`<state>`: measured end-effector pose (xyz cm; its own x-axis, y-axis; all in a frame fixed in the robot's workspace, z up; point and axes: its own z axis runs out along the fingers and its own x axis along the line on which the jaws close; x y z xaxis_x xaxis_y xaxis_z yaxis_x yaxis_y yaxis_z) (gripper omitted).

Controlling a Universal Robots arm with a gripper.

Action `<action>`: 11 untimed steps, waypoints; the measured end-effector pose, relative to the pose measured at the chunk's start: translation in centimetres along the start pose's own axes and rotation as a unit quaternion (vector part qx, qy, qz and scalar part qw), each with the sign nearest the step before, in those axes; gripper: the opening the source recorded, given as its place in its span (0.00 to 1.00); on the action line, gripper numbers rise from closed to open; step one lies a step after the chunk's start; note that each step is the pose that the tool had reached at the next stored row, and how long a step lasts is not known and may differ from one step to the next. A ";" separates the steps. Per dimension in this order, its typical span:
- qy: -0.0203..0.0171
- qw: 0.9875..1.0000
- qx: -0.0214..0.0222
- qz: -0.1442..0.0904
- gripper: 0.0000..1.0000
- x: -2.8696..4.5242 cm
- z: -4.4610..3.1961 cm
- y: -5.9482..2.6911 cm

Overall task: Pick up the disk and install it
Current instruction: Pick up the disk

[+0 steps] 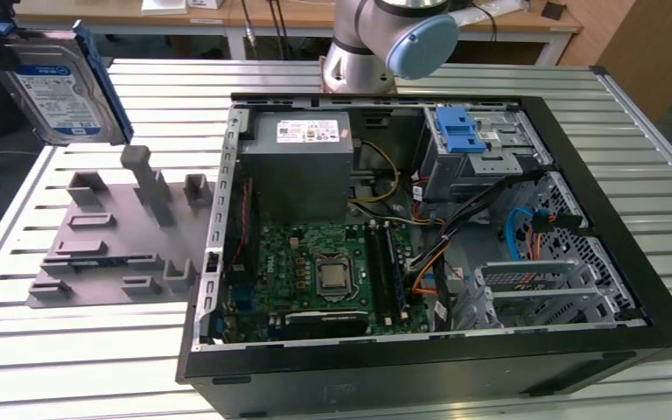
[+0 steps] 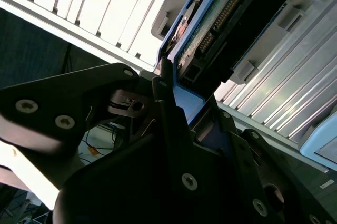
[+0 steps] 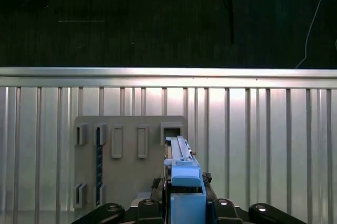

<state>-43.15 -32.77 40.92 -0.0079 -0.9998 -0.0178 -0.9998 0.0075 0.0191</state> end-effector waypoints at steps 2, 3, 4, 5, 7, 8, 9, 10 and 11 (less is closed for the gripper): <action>0.000 1.000 0.000 0.000 0.36 0.00 -0.20 0.00; 0.000 1.000 0.000 0.000 0.36 0.00 -0.29 0.01; 0.000 1.000 0.000 0.000 0.36 -0.01 -0.38 0.01; 0.000 1.000 0.000 0.000 0.36 -0.01 -0.47 0.01; 0.000 1.000 0.000 0.000 0.36 -0.01 -0.66 0.01; 0.000 1.000 0.000 0.000 0.36 -0.01 -0.77 0.02; 0.000 1.000 0.000 0.000 0.36 -0.01 -0.87 0.02; 0.000 1.000 0.000 0.000 0.36 -0.02 -0.98 0.02; 0.000 1.000 0.000 0.000 0.36 -0.02 -1.09 0.02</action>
<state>-43.15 -32.77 42.00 -0.0078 -0.9998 -0.0177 -0.9998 0.0075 0.0193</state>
